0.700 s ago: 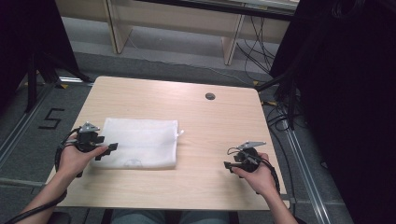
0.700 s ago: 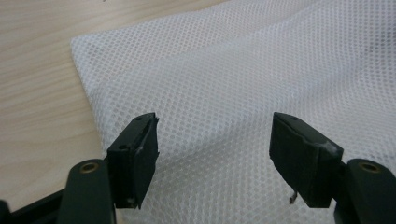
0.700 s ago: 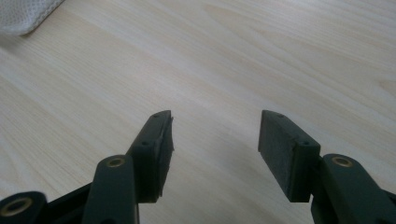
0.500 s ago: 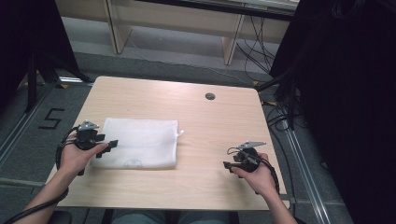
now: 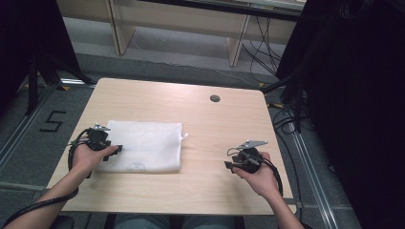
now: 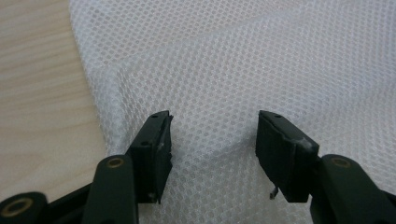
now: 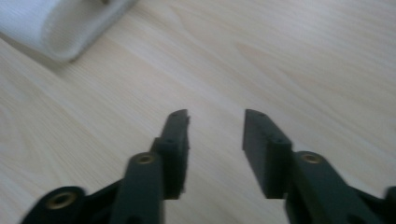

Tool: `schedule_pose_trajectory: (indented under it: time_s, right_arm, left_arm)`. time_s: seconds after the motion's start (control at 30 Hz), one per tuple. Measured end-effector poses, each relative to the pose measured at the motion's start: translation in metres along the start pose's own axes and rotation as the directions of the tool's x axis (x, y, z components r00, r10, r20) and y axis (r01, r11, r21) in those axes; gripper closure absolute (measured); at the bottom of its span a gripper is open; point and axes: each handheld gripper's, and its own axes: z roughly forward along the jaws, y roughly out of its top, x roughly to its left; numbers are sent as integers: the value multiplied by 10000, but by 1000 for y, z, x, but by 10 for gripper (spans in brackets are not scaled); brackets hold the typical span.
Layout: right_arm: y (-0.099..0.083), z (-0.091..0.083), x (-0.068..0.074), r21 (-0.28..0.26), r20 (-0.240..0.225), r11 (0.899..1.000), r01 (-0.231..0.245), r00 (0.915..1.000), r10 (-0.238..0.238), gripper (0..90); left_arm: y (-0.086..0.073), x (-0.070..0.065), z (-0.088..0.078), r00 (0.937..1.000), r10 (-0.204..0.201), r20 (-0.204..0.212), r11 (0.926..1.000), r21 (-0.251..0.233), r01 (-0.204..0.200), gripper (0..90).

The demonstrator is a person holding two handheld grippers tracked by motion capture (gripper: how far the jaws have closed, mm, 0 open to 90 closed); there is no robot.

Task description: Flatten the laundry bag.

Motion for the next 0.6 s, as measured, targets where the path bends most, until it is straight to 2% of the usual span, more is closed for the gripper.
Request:
schedule_pose_trajectory:
  time_s: [0.03, 0.07, 0.1, 0.13, 0.17, 0.2, 0.23, 0.37, 0.4, 0.43, 0.47, 0.5, 0.57, 0.6]
  right_arm:
    - [6, -1, 1, 66, -73, 9996, 283, 9996, -282, 659]
    - [10, 1, 3, -220, -68, 9991, 362, 9993, -363, 682]
    - [18, 0, 9, 86, -259, 9998, 162, 9995, -159, 695]
    - [21, 4, 10, -148, -203, 9987, 484, 9986, -487, 695]
    - [30, 5, 12, 56, -271, 9974, 719, 9971, -717, 695]
    - [30, 5, 12, 56, -271, 9974, 719, 9971, -717, 695]
    - [36, 8, 15, -9, -309, 9974, 726, 9969, -725, 694]
    - [58, 22, 19, -160, -397, 9961, 864, 9954, -870, 680]
    - [65, 25, 20, -138, -527, 9978, 649, 9965, -656, 677]
    - [72, 31, 18, -209, -468, 9964, 827, 9954, -836, 674]
    - [72, 31, 18, -209, -468, 9964, 827, 9954, -836, 674]
    - [75, 34, 17, -239, -427, 9967, 780, 9960, -789, 671]
    - [88, 43, 15, -230, -450, 9993, 299, 9985, -309, 662]
    - [88, 43, 15, -230, -450, 9993, 299, 9985, -309, 662]
  left_arm:
    - [1, 0, 1, 10000, -20, 31, 10000, 7, 20, 450]
    - [1, 0, 1, 10000, -20, 31, 10000, 7, 20, 451]
    - [5, 1, 3, 9999, -104, 82, 9998, 172, 102, 454]
    - [7, 0, 7, 9996, -223, 173, 9997, 27, 223, 456]
    - [9, 0, 8, 9996, -206, 185, 9998, 40, 206, 458]
    - [9, 0, 8, 9996, -206, 185, 9998, 40, 206, 464]
    - [12, -2, 11, 9989, -381, 279, 9993, -3, 381, 464]
    - [24, -17, 23, 9989, -49, 469, 10000, -70, 53, 472]
    - [27, -21, 27, 9985, 151, 529, 9999, -70, -148, 469]
    - [33, -27, 33, 9968, 399, 694, 9991, -147, -390, 466]
    - [33, -27, 33, 9968, 399, 694, 9991, -147, -390, 465]
    - [38, -33, 39, 9958, 424, 811, 9989, -229, -407, 465]
    - [48, -41, 47, 9917, 658, 1104, 9978, -125, -648, 462]
    - [48, -41, 47, 9917, 658, 1104, 9978, -125, -648, 461]
